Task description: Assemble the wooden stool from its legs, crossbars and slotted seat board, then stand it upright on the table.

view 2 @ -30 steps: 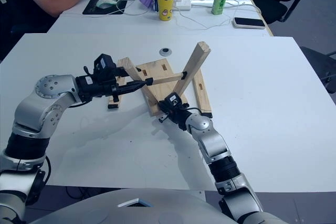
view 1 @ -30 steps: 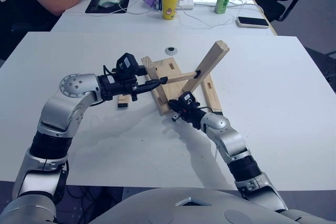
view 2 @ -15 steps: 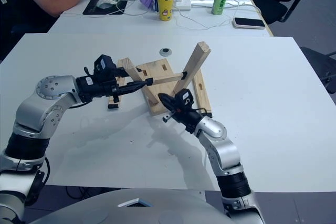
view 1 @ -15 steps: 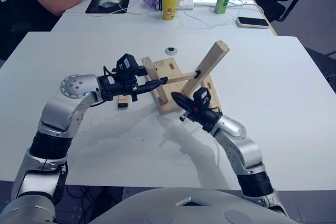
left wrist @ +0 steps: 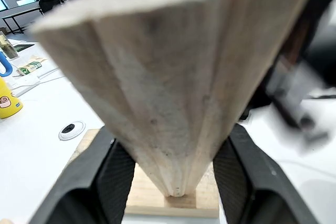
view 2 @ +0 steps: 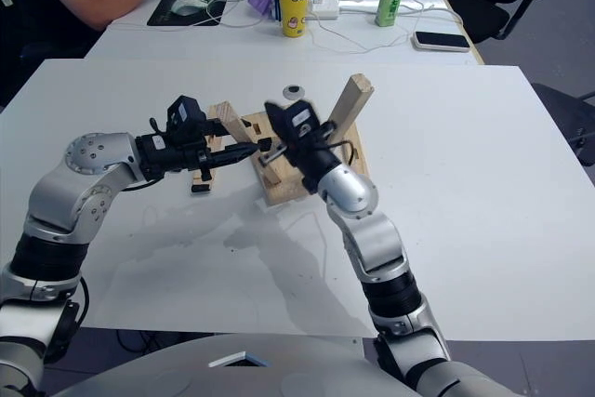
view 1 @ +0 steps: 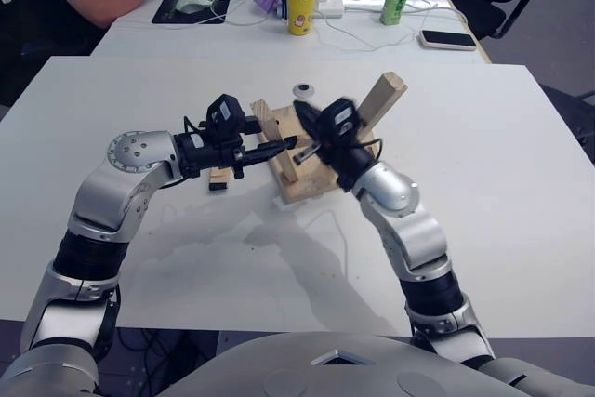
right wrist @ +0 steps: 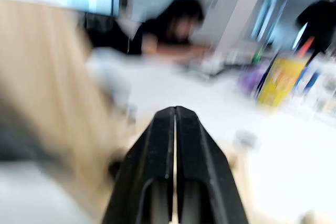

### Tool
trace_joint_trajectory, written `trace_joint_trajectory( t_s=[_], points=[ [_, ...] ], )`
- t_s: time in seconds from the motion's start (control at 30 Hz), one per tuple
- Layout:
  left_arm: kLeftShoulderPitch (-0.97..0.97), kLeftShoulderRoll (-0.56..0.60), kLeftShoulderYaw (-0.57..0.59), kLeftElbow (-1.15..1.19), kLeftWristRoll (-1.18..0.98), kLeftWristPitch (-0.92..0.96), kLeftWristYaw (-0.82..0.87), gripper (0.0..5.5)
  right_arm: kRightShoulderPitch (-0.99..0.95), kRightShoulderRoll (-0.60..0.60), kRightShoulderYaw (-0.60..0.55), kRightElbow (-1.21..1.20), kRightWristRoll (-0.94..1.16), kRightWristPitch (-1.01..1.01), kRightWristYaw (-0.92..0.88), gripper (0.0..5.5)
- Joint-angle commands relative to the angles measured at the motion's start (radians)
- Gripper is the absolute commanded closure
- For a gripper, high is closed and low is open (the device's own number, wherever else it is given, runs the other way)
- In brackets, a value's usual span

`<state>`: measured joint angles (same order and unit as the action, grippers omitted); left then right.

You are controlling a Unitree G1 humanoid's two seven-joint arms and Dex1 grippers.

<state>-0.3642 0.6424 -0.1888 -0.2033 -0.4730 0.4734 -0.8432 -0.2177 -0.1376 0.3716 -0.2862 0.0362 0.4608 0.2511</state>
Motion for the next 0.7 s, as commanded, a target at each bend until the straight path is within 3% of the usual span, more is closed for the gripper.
trace_joint_trajectory(
  t_s=[0.03, 0.23, 0.4, 0.53, 0.63, 0.7],
  points=[
    [0.072, 0.013, -0.084, 0.083, 0.072, 0.101, -0.002, 3.47, 0.057, -0.103, 0.122, 0.130, -0.078, 0.209, 0.071, 5.50],
    [0.083, 0.005, -0.082, 0.078, 0.071, 0.098, 0.012, 3.47, 0.019, -0.034, 0.034, 0.098, -0.038, 0.093, 0.041, 5.50],
    [0.084, 0.006, -0.090, 0.076, 0.074, 0.098, 0.011, 3.47, 0.002, 0.054, -0.107, -0.020, 0.037, -0.230, -0.005, 5.50],
    [0.081, 0.008, -0.092, 0.081, 0.076, 0.097, 0.007, 3.47, 0.020, 0.060, -0.119, -0.018, 0.042, -0.299, 0.010, 5.50],
    [0.076, 0.010, -0.094, 0.088, 0.080, 0.095, 0.002, 3.47, 0.040, 0.037, -0.062, 0.052, 0.001, -0.261, 0.035, 5.50],
    [0.075, 0.013, -0.094, 0.093, 0.083, 0.093, -0.001, 3.47, 0.047, 0.001, 0.003, 0.183, -0.049, -0.046, 0.054, 5.50]
  ],
)
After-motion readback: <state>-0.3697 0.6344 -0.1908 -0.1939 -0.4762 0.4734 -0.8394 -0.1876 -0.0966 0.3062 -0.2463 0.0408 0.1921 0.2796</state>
